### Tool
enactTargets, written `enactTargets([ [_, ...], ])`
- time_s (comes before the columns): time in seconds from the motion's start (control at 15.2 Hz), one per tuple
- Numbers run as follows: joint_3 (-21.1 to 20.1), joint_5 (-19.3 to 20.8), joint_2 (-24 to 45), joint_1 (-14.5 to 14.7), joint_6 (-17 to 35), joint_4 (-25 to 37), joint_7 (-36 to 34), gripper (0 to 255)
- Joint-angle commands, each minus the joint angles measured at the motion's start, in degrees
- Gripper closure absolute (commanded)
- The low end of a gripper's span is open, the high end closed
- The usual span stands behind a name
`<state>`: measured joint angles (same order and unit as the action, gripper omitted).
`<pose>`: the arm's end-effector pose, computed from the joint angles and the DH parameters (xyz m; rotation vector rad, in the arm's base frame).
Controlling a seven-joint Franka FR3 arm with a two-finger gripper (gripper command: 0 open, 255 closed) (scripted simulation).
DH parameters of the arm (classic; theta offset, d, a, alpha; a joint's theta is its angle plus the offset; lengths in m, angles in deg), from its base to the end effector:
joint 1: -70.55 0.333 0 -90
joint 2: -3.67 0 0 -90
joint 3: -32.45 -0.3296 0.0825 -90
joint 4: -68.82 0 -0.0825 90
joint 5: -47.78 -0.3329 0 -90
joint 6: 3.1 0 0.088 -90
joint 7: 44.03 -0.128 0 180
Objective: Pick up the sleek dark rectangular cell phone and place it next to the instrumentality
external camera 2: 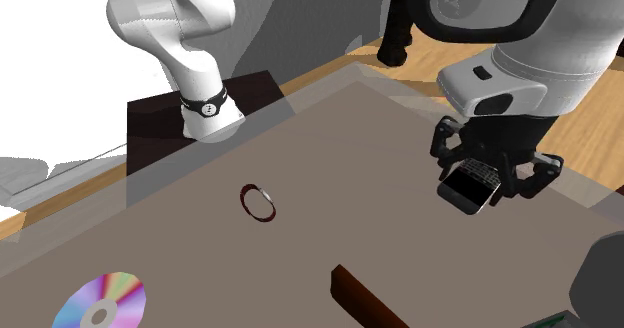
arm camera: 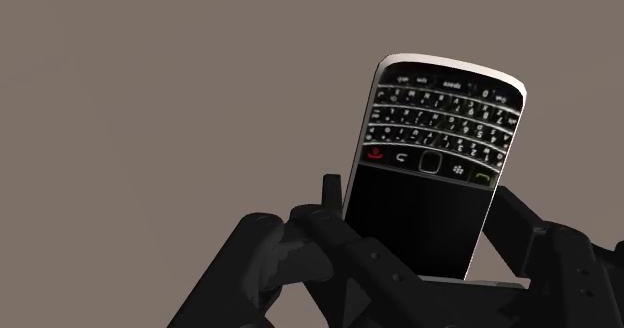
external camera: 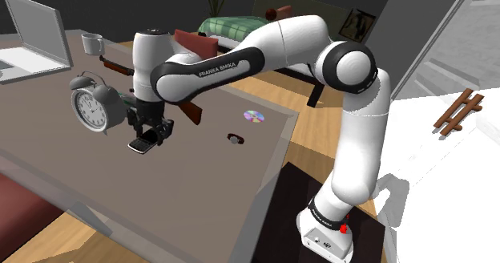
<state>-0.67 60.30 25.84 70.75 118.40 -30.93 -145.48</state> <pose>0.5374 0.2931 0.4049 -2.6076 1.6352 -0.0122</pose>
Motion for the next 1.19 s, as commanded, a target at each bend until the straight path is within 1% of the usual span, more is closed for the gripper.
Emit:
enactTargets([
  [0.0,-0.2,-0.5,-0.7,-0.2,-1.2,0.6,0.4,255],
  [0.2,-0.5,-1.1,-1.5,-0.4,-3.1,1.9,0.7,255],
  [0.46,-0.8,-5.7,-9.0,-5.9,0.0,-7.5,6.6,255],
  [0.66,-0.4,-9.3,-14.3,-9.4,1.6,-13.6,11.7,255],
  [0.86,0.8,-12.9,-19.3,-12.2,2.8,-19.0,17.2,255],
  [1.12,3.3,-17.0,-25.3,-14.9,3.5,-25.1,24.7,255],
])
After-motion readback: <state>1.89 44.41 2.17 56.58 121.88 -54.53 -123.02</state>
